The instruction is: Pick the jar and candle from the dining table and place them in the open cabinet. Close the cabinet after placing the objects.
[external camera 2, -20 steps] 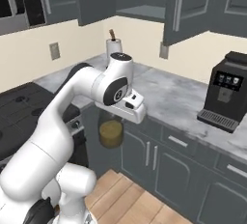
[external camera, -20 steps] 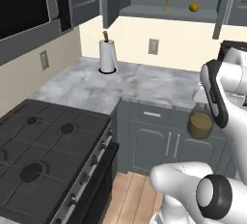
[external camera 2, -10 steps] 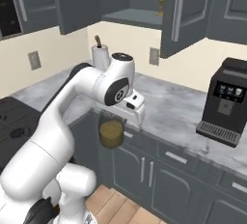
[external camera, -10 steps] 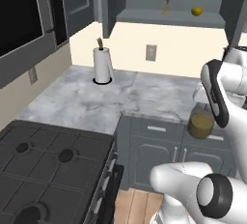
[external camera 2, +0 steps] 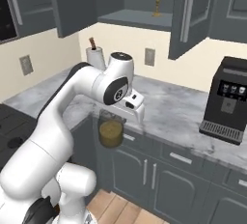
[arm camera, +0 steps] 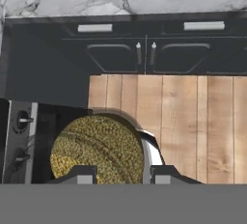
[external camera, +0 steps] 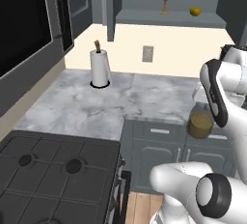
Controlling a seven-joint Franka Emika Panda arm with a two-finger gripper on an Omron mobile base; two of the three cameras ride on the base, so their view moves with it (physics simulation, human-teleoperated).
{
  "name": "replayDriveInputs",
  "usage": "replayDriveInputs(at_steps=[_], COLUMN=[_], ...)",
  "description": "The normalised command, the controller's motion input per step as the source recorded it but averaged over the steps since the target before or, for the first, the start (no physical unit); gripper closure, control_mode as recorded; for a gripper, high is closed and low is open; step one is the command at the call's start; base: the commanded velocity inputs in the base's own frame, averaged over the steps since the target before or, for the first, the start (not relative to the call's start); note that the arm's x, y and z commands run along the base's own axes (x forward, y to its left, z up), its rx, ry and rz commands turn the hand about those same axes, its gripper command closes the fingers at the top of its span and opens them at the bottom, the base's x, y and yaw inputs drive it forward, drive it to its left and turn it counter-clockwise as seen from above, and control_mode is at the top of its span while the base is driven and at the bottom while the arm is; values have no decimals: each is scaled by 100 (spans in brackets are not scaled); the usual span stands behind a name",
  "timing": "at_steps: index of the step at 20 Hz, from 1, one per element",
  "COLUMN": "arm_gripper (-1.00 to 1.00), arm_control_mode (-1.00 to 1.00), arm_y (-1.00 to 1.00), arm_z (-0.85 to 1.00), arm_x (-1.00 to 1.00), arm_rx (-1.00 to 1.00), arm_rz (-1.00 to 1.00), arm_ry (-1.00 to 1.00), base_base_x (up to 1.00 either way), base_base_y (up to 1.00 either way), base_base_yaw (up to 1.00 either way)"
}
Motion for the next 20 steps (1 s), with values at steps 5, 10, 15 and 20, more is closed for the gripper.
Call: replayDriveInputs(at_steps=[5, 10, 15, 20], arm_gripper=[100, 100, 100, 100], arm_control_mode=[100, 100, 100, 100], arm_y=[0, 0, 0, 0], arm_z=[0, 0, 0, 0], arm_x=[0, 0, 0, 0], arm_rx=[0, 0, 0, 0], arm_rz=[0, 0, 0, 0], arm_ry=[0, 0, 0, 0], base_base_x=[64, 80, 96, 100], base_base_y=[47, 41, 35, 42], base_base_yaw=[-23, -23, -19, -11])
